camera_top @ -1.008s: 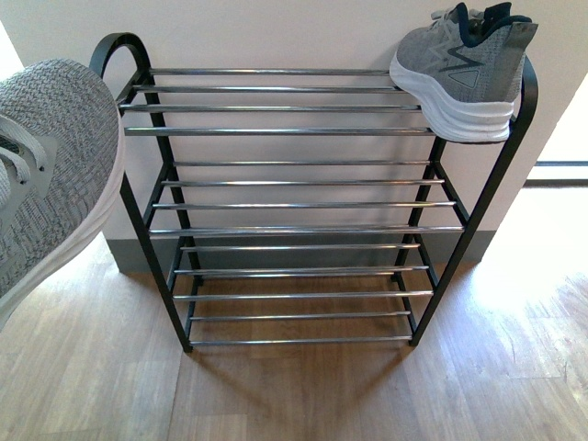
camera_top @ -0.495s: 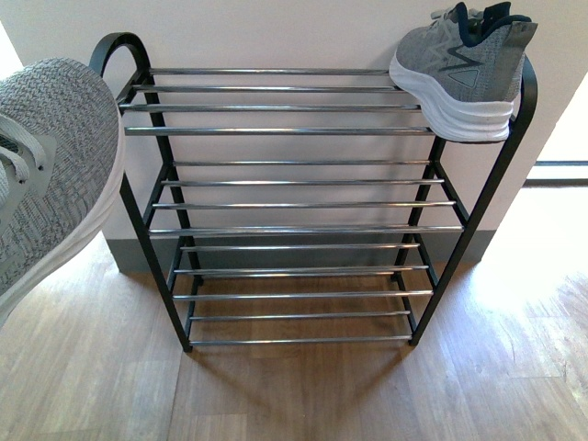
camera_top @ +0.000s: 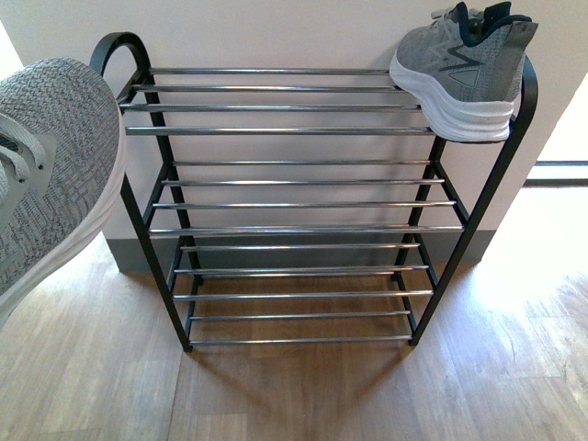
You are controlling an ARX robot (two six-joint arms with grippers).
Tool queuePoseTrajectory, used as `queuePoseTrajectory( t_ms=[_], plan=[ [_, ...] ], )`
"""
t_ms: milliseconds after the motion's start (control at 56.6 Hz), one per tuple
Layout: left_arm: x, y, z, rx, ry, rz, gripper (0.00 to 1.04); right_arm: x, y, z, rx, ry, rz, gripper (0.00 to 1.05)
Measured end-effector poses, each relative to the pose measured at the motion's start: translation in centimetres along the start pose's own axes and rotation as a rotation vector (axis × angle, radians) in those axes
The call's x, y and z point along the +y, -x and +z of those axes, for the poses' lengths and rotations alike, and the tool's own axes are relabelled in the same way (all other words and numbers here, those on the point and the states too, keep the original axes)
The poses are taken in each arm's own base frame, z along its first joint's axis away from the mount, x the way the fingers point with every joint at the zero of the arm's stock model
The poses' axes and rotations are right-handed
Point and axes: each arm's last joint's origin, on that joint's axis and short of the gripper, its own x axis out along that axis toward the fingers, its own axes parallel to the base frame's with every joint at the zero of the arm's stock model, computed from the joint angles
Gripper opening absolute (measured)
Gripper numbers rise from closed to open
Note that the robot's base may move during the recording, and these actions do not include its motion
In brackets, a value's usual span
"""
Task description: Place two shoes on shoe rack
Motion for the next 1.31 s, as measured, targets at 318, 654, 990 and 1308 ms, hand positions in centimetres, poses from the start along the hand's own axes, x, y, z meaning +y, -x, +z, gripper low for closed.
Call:
queuePoseTrajectory(
  t_ms=[318, 654, 990, 1308],
  plan=[
    [0.0, 0.0, 0.0, 0.000, 0.000, 0.000, 0.02, 0.0, 0.0, 0.0, 0.000, 0.000, 0.000, 0.17],
    [-2.4, -1.9, 2.1, -0.018, 0.042, -0.118, 0.02, 0.0, 0.0, 0.0, 0.000, 0.000, 0.000, 0.83],
    [-11.3, -7.9, 8.8, 0.082, 0.128, -0.217, 0.02, 0.0, 0.0, 0.0, 0.000, 0.000, 0.000, 0.96],
    [-19.7, -14.8, 12.0, 0.236, 0.351, -0.281, 0.02, 0.0, 0.0, 0.0, 0.000, 0.000, 0.000, 0.96]
  ],
)
